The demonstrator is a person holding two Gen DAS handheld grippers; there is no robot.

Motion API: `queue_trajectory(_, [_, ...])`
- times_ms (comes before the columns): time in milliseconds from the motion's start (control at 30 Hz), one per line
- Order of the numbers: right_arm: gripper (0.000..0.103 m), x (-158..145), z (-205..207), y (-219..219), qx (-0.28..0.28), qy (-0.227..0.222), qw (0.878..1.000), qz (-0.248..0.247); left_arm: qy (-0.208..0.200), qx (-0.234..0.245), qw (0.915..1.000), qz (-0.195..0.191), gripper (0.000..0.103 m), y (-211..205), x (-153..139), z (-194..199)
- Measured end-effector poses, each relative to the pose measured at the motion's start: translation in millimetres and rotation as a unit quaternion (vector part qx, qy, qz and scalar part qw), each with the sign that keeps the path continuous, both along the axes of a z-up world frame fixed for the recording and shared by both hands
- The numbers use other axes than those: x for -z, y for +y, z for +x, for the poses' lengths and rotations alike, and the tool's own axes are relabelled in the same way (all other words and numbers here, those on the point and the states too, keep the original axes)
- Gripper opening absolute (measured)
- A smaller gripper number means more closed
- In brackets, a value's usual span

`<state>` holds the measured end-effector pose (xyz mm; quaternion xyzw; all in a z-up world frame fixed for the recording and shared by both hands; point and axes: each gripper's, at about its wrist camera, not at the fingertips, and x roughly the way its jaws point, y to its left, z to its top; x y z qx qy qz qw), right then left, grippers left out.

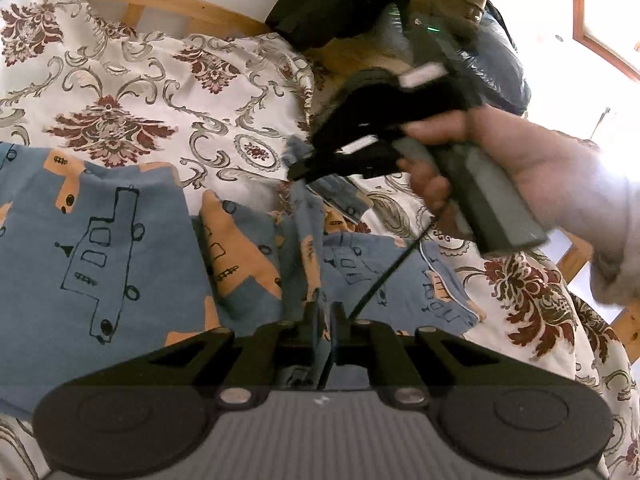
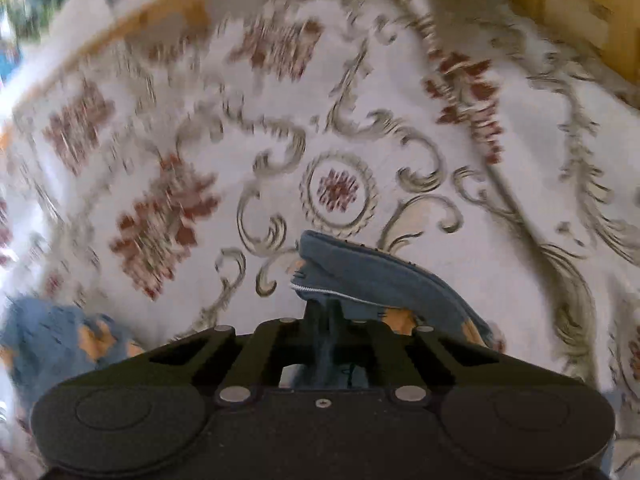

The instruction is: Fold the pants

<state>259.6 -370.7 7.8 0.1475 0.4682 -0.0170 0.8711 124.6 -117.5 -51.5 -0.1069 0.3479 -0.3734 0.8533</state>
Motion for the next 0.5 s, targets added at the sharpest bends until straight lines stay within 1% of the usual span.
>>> queue_trajectory(67, [0.003, -12, -27, -15, 0.015, -0.054, 0.998, 0.029, -0.009, 0.010, 0.9999, -0.004, 0.003, 0, -3, -2])
queue_trajectory(133, [0.003, -25, -62, -32, 0.028, -0.112, 0.992, 0.051, -0.024, 0.024, 0.9994, -0.010, 0.002, 0, -9, -5])
queue_trajectory(200, [0.003, -36, -101, -46, 0.039, -0.154, 0.986, 0.043, -0.039, 0.036, 0.9985, -0.010, 0.001, -1, -14, -9])
queue_trajectory(233, [0.003, -39, -121, -52, 0.044, -0.168, 0.984, 0.039, -0.046, 0.045, 0.9979, -0.008, 0.001, -3, -17, -12])
queue_trajectory(300, [0.003, -39, -158, -65, 0.065, -0.182, 0.981, 0.035, -0.061, 0.064, 0.9961, 0.000, 0.001, -7, -21, -16])
queue_trajectory(367, [0.003, -30, -190, -72, 0.090, -0.188, 0.977, 0.038, -0.066, 0.084, 0.9942, 0.012, 0.001, -11, -22, -21])
queue_trajectory(433, [0.003, -10, -211, -75, 0.105, -0.171, 0.979, 0.046, -0.068, 0.102, 0.9921, 0.027, 0.001, -16, -20, -25])
queue_trajectory(500, [0.003, 15, -217, -73, 0.110, -0.135, 0.984, 0.037, -0.071, 0.111, 0.9902, 0.045, 0.001, -19, -17, -30])
